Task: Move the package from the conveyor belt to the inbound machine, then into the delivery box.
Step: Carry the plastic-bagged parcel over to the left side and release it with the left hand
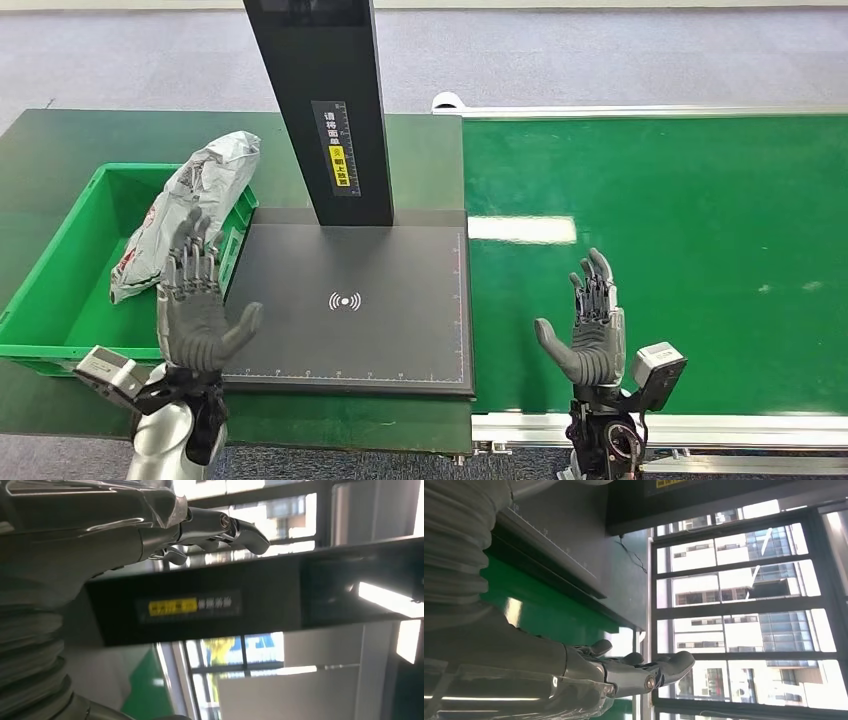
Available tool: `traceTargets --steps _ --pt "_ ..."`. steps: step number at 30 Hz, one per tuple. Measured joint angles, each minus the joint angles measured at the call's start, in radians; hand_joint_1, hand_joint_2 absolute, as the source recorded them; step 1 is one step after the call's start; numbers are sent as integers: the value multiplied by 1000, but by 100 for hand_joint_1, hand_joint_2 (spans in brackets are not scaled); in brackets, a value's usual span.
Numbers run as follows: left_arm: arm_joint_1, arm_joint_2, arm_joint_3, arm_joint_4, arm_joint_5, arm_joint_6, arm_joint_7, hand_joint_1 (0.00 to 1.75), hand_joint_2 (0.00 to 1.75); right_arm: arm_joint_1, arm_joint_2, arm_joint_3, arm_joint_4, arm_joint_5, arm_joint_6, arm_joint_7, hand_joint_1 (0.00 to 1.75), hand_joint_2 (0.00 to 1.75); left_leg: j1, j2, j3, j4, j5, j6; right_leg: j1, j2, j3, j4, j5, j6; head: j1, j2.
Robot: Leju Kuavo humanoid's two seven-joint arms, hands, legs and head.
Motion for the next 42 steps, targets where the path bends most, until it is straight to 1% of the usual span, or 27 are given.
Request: traceTargets --steps 3,6,8,11,14,17,21,26,28,31,37,42 --pt "29 -42 2 96 41 -82 2 0 175 -18 3 55 48 11 -24 0 0 175 0 0 0 0 0 0 0 0 0 0 0 0 0 0" --pt "36 -89 14 192 11 -110 3 0 175 -44 6 120 104 -11 -59 0 0 175 0 -1 1 0 1 0 0 -1 0 0 0 0 0 0" --pt "32 -118 20 256 -2 -98 3 0 175 -58 7 159 137 -22 -79 0 0 175 0 -1 1 0 1 1 0 -1 0 0 1 0 0 0" --pt "25 -150 8 338 -9 -48 3 0 175 -71 10 220 178 -20 -136 0 0 175 0 -2 1 0 1 1 0 -1 0 0 1 0 0 0" --pt "25 -172 -12 376 3 -26 3 0 175 -71 14 285 199 -21 -182 -1 0 175 0 -2 0 0 1 1 0 -1 0 0 1 0 0 0" --pt "29 -176 -20 379 10 -7 3 0 175 -68 16 328 209 -33 -208 -1 0 175 0 -2 0 0 1 1 0 -1 0 0 0 0 0 0" --pt "45 -178 -19 365 9 12 3 0 175 -68 16 356 221 -37 -261 -1 0 175 0 -2 0 0 1 1 0 -1 0 0 0 0 0 0" --pt "50 -179 -17 358 9 3 3 0 175 -64 16 388 230 0 -375 -1 0 175 0 -2 0 0 1 1 0 -1 0 0 0 0 0 0" --pt "50 -180 -15 358 6 -6 3 0 175 -67 16 405 244 6 -406 -1 0 175 0 -1 0 0 1 1 0 -1 0 0 0 0 0 0" --pt "50 -180 -10 359 -2 -23 3 0 175 -73 14 432 281 4 -426 -1 0 175 0 -2 0 0 1 1 0 -1 0 0 0 0 0 0" --pt "52 -180 -6 359 -11 -28 3 0 175 -77 3 455 318 8 -432 -1 0 175 0 -2 0 0 1 1 0 -1 0 0 0 0 0 0" --pt "52 -180 -12 361 -25 1 3 0 175 -79 -1 467 336 34 -450 -1 0 175 0 -2 0 0 1 1 0 -1 0 0 0 0 0 0"
